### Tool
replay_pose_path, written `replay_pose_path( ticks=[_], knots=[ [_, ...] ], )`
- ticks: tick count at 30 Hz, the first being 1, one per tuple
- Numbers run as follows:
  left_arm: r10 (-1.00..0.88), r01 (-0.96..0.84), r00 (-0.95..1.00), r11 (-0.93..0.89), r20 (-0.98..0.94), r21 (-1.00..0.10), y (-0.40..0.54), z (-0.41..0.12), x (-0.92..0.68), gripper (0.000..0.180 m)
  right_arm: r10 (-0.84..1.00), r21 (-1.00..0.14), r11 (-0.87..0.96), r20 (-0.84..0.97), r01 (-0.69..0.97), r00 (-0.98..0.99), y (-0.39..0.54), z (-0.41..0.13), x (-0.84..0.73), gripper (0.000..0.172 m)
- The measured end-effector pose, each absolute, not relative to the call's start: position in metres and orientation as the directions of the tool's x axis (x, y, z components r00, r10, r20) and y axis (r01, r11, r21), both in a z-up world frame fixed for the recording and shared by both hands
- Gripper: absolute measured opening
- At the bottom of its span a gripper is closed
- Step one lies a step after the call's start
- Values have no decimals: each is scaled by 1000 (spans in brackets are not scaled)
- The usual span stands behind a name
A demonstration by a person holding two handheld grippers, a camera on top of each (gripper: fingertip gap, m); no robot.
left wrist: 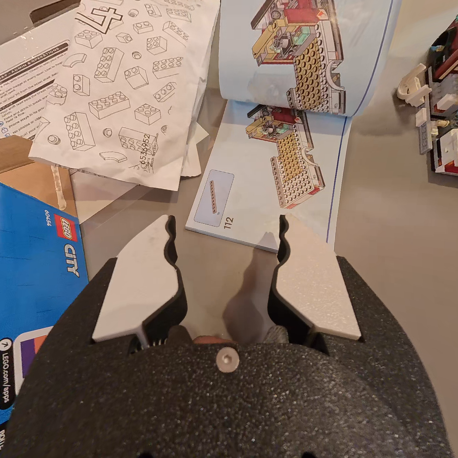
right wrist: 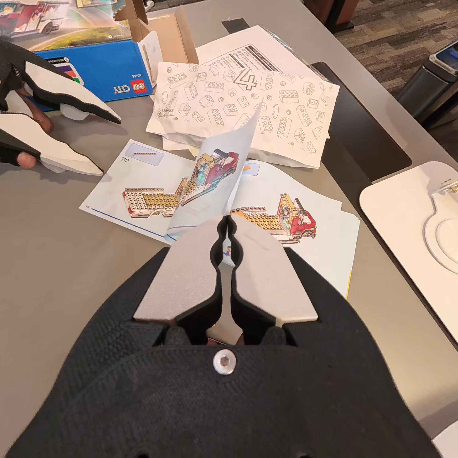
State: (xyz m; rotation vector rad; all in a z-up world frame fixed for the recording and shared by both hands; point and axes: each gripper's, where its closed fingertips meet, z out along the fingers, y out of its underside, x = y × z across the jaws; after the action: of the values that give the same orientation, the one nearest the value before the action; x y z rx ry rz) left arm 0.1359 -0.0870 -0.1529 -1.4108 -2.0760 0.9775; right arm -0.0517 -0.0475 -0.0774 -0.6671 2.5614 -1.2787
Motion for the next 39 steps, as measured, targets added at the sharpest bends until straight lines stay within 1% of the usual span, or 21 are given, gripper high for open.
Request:
replay_pose_path(
  ticks=[9,28,39],
  knots=[
    [924,610,-382,225,-33,-760,-88,-153,136,80,-472,-801,519,22,-298,-881,-48,-75,-57,0],
    [917,610,-395,217,-56,-762,-92,-157,132,80,-387,-816,528,17,-236,-922,-49,-73,-110,0],
    [910,607,-410,221,-63,-763,-96,-160,130,80,-368,-818,533,5,-215,-930,-48,-74,-123,0]
  ],
)
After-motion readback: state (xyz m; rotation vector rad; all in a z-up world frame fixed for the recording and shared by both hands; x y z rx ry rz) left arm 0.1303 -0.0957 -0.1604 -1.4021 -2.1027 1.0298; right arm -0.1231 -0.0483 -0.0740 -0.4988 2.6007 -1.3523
